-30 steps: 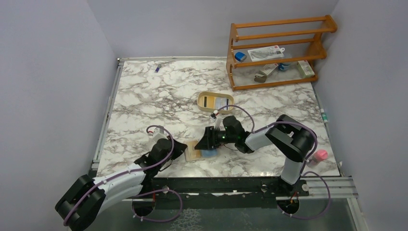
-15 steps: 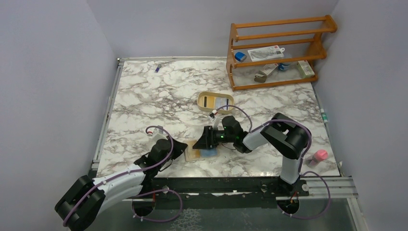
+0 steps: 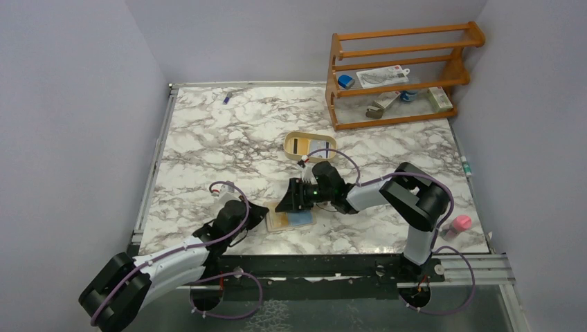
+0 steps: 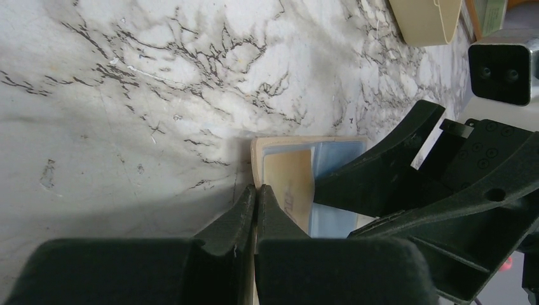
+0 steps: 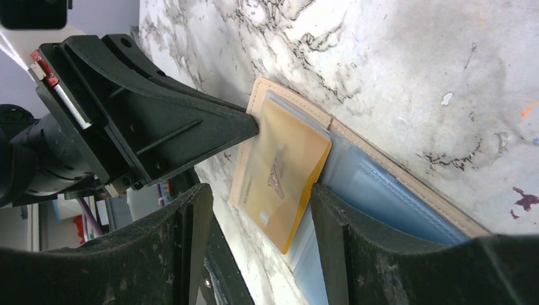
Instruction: Take the credit cards out of the card holder
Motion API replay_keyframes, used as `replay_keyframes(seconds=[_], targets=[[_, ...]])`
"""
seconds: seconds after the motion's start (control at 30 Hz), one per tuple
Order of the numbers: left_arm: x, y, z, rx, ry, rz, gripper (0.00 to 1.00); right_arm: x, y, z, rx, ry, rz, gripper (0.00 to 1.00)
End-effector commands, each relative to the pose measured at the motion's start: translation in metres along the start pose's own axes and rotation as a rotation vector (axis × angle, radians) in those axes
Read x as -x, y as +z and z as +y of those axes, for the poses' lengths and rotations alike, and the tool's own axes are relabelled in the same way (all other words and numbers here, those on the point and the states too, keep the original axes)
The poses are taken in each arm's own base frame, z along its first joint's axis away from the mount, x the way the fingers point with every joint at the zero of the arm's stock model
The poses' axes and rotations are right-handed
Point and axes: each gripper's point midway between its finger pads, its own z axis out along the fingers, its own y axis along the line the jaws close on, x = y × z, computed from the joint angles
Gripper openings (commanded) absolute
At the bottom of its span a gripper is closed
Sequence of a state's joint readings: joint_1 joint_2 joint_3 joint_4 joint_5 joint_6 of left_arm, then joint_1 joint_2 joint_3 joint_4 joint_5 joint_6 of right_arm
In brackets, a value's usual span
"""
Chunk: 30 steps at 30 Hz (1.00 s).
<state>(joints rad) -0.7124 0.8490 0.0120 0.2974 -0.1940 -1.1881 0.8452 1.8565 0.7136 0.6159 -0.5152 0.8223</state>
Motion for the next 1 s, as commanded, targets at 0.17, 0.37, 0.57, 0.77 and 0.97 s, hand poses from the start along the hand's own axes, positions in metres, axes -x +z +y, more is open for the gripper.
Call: replay_keyframes(seconds=[0.17, 0.37, 0.57, 0.77, 0.97], targets=[[-0.003, -0.004, 0.015, -0.02, -0.044, -0.022, 0.0, -0.06, -0.018, -0.089, -0.388, 0.166, 0.111, 0.65], [-0.002, -0.005, 0.007, -0.056, -0.077, -0.026, 0.0, -0.066, -0.022, -0.103, -0.445, 0.21, 0.087, 0.64], [-0.001, -0.005, 0.007, -0.057, -0.084, -0.033, 0.0, -0.074, -0.038, -0.113, -0.502, 0.266, 0.041, 0.64], [0.002, -0.006, 0.001, -0.081, -0.092, -0.043, 0.0, -0.069, -0.029, -0.084, -0.298, 0.254, -0.004, 0.64], [0.002, -0.006, 0.0, -0.082, -0.095, -0.045, 0.0, -0.071, -0.015, -0.078, -0.203, 0.27, 0.006, 0.64]])
